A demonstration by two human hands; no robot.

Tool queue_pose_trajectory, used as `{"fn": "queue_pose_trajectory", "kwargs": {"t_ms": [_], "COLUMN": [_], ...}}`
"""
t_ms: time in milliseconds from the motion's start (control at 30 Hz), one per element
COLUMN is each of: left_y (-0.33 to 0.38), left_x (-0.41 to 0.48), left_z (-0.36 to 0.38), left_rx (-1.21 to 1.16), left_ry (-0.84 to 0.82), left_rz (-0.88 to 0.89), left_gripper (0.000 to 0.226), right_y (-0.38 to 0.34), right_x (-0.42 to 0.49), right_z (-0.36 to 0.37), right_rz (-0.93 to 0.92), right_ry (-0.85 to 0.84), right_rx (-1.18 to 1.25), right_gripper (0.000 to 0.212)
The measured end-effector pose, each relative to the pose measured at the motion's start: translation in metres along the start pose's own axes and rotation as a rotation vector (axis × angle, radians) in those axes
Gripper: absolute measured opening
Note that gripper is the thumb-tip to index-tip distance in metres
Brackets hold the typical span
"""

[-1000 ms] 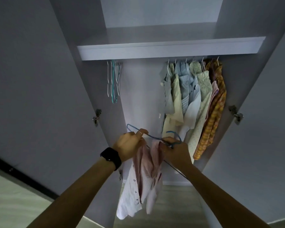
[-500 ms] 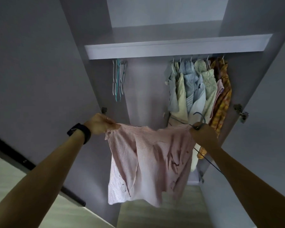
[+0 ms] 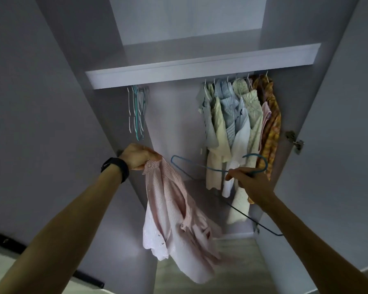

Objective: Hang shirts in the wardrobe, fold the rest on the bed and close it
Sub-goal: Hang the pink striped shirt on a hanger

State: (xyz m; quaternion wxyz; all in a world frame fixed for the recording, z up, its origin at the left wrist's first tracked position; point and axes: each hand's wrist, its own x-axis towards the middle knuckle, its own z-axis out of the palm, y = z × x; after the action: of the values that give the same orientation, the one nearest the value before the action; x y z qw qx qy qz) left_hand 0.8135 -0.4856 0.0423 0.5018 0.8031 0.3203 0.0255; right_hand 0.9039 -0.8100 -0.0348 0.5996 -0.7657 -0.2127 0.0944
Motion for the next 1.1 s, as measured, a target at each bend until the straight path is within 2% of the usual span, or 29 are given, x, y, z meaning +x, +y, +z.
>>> {"fn": "queue_pose_trajectory", "kwargs": {"t_ms": [100,300,400,467,533,633,733,867,933,1000,1100], "left_y": [0.006,0.030,0.046,0.052,0.051,0.042,0.029,0.027,0.035,0.047,0.061], "left_x": [0.007,-0.003,-0.018,-0.031,-0.044,-0.058,-0.064,-0.064,-0.058,-0.054,-0.047], "left_z": [0.006,0.024,0.028,0.028,0.029,0.027,0.022,0.014,0.013,0.014,0.024], "left_rx": [0.047,0.124,0.061,0.033,0.070,0.305,0.742,0.698,0.846,0.989,1.123], "left_ry": [0.016,-0.034,-0.044,-0.067,-0.123,-0.153,-0.004,0.038,0.067,0.063,0.057], "left_rz": [0.017,0.153,0.231,0.262,0.303,0.409,0.613,0.684,0.792,0.826,0.835], "left_gripper": [0.013,0.009,0.012,0.013,0.012,0.010,0.014,0.030,0.022,0.020,0.026], "right_y": [-0.004,-0.013,-0.023,-0.028,-0.033,-0.041,-0.046,-0.050,-0.055,-0.065,-0.076], "right_x": [-0.009,-0.006,0.001,0.005,0.013,0.023,0.025,0.030,0.033,0.035,0.042], "right_z": [0.004,0.034,0.054,0.070,0.082,0.092,0.096,0.095,0.091,0.087,0.073], "right_rz": [0.007,-0.022,0.009,0.001,0.049,0.154,0.157,0.114,0.061,0.059,0.061], "right_ry": [-0.047,-0.075,-0.198,-0.154,-0.042,-0.003,-0.004,-0.014,-0.029,-0.033,-0.027], "right_rx": [0.006,-0.190,-0.193,-0.146,-0.019,0.237,0.279,0.298,0.294,0.294,0.256], "right_gripper": [0.031,0.024,0.032,0.043,0.031,0.017,0.017,0.025,0.022,0.012,0.031]}}
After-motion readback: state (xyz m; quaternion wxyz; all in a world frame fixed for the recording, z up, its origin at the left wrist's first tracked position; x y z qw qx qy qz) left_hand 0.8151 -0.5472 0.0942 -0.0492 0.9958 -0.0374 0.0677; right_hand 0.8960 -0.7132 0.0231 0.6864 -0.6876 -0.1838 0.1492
